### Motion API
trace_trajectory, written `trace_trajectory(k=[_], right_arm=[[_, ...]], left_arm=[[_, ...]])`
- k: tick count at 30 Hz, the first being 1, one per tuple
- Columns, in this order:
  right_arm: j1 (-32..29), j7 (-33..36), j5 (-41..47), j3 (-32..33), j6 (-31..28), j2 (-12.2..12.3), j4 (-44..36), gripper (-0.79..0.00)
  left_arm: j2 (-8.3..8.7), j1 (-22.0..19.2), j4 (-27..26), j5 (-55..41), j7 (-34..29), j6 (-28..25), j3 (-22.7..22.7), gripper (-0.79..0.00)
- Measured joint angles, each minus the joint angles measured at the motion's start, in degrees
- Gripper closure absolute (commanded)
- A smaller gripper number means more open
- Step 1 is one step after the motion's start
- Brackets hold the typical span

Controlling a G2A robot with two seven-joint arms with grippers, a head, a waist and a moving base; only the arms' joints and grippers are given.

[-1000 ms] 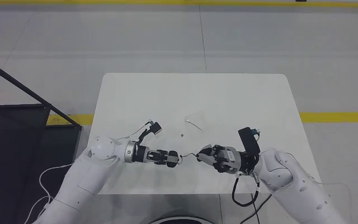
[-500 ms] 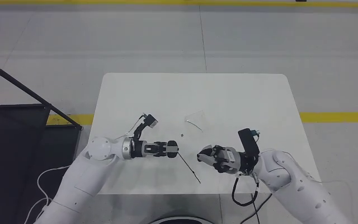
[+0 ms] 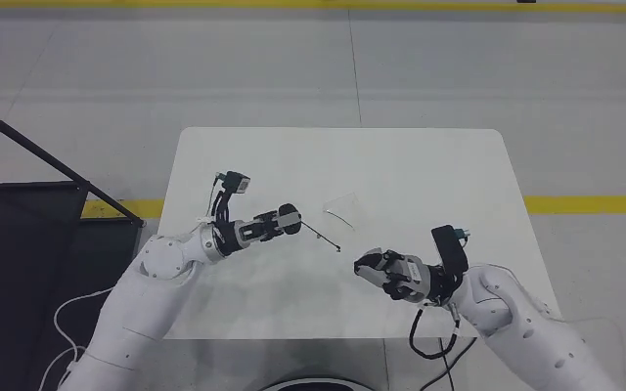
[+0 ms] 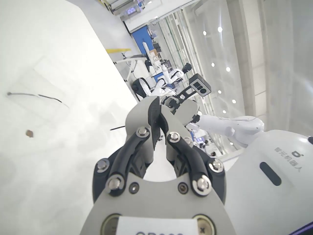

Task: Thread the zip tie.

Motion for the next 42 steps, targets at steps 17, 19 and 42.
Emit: trace_trajectory(k=[17,19,42], right_arm=[[-3.4,-10.93,-6.46,2.56,0.0,2.06,3.13,-0.785],[-3.4,-10.93,-6.46,2.56,0.0,2.06,3.13,-0.785],[-3.4,-10.93,-6.46,2.56,0.0,2.06,3.13,-0.785]], left_arm=[[0.25,-1.0,-14.74,41.98,14.29,2.0,-0.98,0.0],[0.25,-1.0,-14.64,40.02,14.2,1.99,-1.0,0.0],[-0.58,1.85,-20.63,97.23,43.0,8.13,7.24,0.0]])
